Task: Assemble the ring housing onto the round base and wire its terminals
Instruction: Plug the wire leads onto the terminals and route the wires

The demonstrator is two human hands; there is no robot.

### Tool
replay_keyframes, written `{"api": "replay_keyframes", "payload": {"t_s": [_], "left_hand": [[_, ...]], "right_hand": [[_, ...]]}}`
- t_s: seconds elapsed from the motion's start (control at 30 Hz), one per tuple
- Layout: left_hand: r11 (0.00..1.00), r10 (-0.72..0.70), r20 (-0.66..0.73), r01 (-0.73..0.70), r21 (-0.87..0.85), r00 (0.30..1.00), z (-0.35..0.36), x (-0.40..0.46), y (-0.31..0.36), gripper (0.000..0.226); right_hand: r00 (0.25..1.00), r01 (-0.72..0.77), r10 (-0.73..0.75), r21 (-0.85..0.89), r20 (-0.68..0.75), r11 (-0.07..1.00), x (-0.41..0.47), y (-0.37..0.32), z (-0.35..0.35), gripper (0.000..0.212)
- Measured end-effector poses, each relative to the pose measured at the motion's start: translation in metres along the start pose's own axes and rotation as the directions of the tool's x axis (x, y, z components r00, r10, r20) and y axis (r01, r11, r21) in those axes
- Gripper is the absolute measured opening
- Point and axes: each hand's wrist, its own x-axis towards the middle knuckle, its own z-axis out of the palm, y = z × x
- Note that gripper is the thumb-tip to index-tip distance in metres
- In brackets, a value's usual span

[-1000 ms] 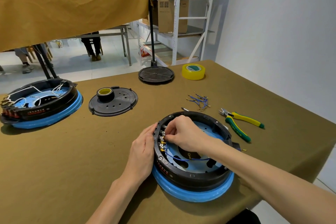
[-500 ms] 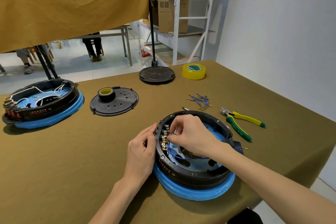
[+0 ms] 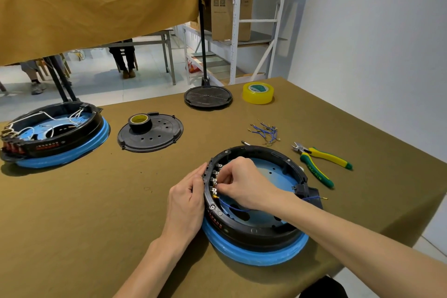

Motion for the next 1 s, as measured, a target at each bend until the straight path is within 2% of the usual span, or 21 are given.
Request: {"api": "replay_keyframes", "payload": {"t_s": [0.2, 0.37, 0.87, 0.97, 1.0], "left_hand": [[1.000, 0.002, 0.003, -0.002, 0.004, 1.000, 0.000, -0.002, 0.002, 0.038], [1.000, -0.008, -0.017, 0.008, 0.017, 1.000, 0.000, -0.001, 0.003, 0.037], [0.998, -0.024, 0.009, 0.024, -0.049, 1.000, 0.001, -0.001, 0.003, 0.039], [0.999, -0.016, 0.018, 0.017, -0.035, 1.000, 0.001, 0.000, 0.003, 0.040], [0.999, -0.017, 0.016, 0.018, -0.035, 1.000, 0.001, 0.001, 0.002, 0.040]], "right_hand": [[0.998, -0.023, 0.022, -0.002, -0.064, 1.000, -0.013, -0.001, -0.005, 0.004], [0.999, 0.018, -0.015, -0.051, 0.049, 0.999, -0.024, -0.004, -0.011, 0.007], [0.997, -0.020, 0.022, -0.029, 0.079, 0.999, -0.013, -0.008, -0.001, 0.005], [0.978, -0.111, 0.088, 0.112, 0.190, 0.988, -0.012, -0.001, -0.019, 0.007], [0.980, -0.133, 0.109, 0.144, 0.166, 0.981, -0.009, 0.002, -0.026, 0.008]]}}
